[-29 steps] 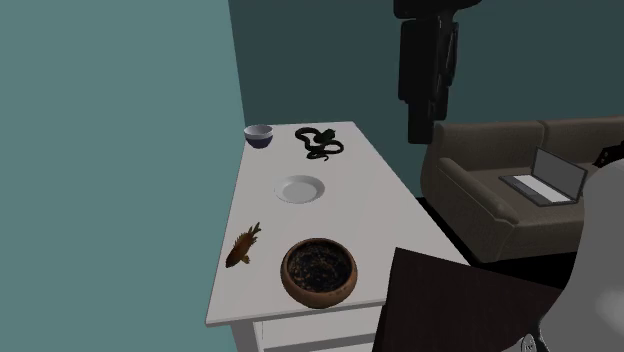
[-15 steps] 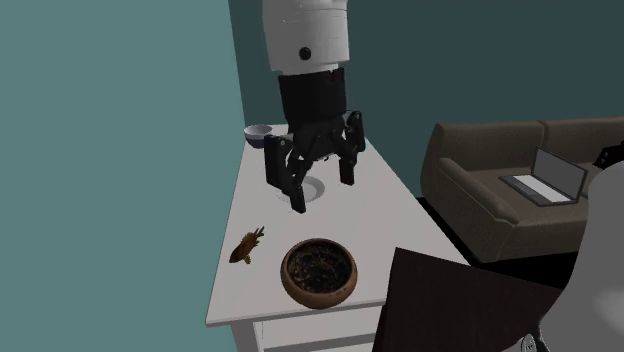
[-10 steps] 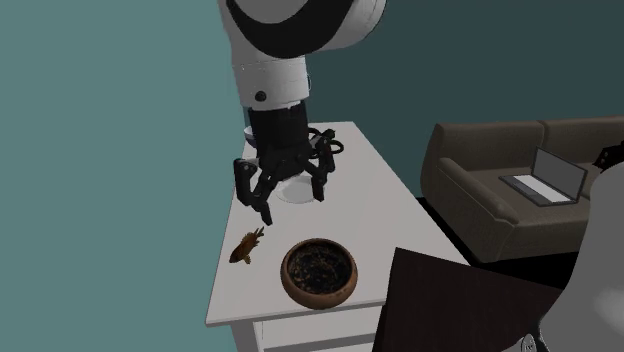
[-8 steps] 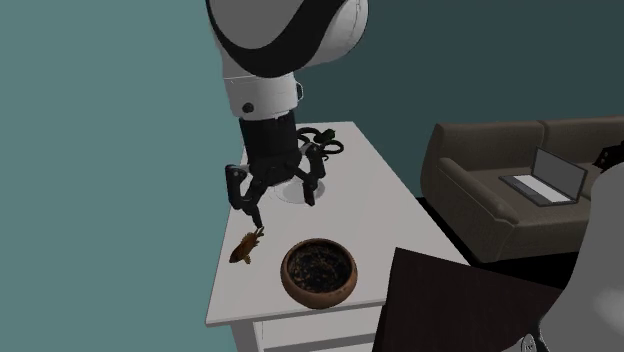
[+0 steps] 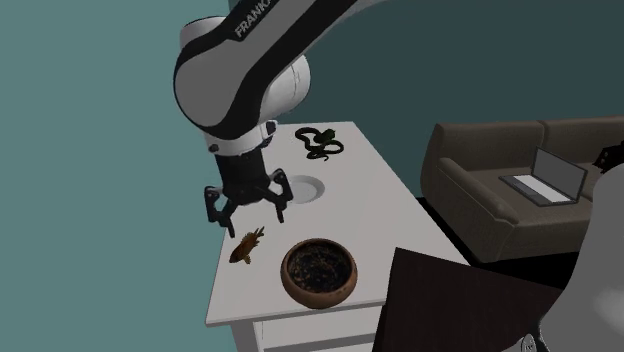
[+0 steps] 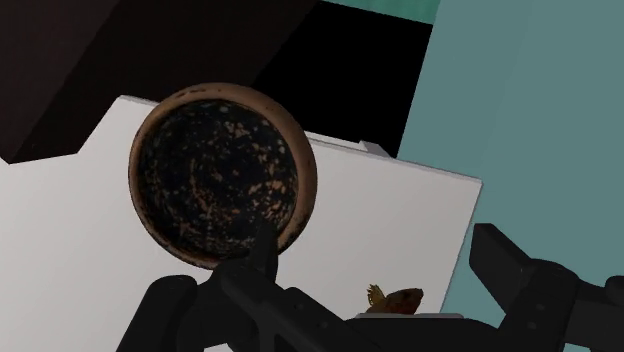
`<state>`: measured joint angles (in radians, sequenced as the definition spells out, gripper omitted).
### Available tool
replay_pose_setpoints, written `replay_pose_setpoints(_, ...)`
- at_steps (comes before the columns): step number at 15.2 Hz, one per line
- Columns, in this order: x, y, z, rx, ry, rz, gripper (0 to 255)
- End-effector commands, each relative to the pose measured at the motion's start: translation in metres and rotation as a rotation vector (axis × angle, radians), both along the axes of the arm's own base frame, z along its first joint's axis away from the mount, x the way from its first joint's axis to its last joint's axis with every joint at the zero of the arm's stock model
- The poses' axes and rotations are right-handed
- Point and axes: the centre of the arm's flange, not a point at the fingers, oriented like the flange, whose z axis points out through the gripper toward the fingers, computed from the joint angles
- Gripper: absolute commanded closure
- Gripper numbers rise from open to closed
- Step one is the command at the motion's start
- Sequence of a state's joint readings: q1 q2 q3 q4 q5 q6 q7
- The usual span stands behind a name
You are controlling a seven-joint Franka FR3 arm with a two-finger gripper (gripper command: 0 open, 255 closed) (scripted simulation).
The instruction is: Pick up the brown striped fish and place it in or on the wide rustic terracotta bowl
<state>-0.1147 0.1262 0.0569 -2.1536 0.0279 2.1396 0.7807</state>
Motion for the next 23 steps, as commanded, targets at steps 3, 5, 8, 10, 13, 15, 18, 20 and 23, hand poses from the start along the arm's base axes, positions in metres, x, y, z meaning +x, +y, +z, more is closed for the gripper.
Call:
replay_pose_setpoints(3,0.032,-0.021,-0.036,-0.02,0.002,-0.1,0)
replay_pose_setpoints(5,0.048,-0.032,-0.053,-0.029,0.003,-0.149,0)
replay_pose_setpoints(8,0.072,-0.05,-0.079,-0.043,0.004,-0.222,0)
replay_pose_setpoints(10,0.086,-0.063,-0.097,-0.052,0.005,-0.271,0)
replay_pose_setpoints(13,0.107,-0.085,-0.122,-0.066,0.007,-0.344,0)
replay_pose_setpoints(15,0.12,-0.1,-0.139,-0.076,0.008,-0.393,0)
replay_pose_setpoints(18,0.138,-0.124,-0.164,-0.09,0.009,-0.466,0)
replay_pose_setpoints(20,0.148,-0.141,-0.18,-0.099,0.01,-0.513,0)
replay_pose_setpoints(23,0.146,-0.14,-0.196,-0.099,0.01,-0.513,0)
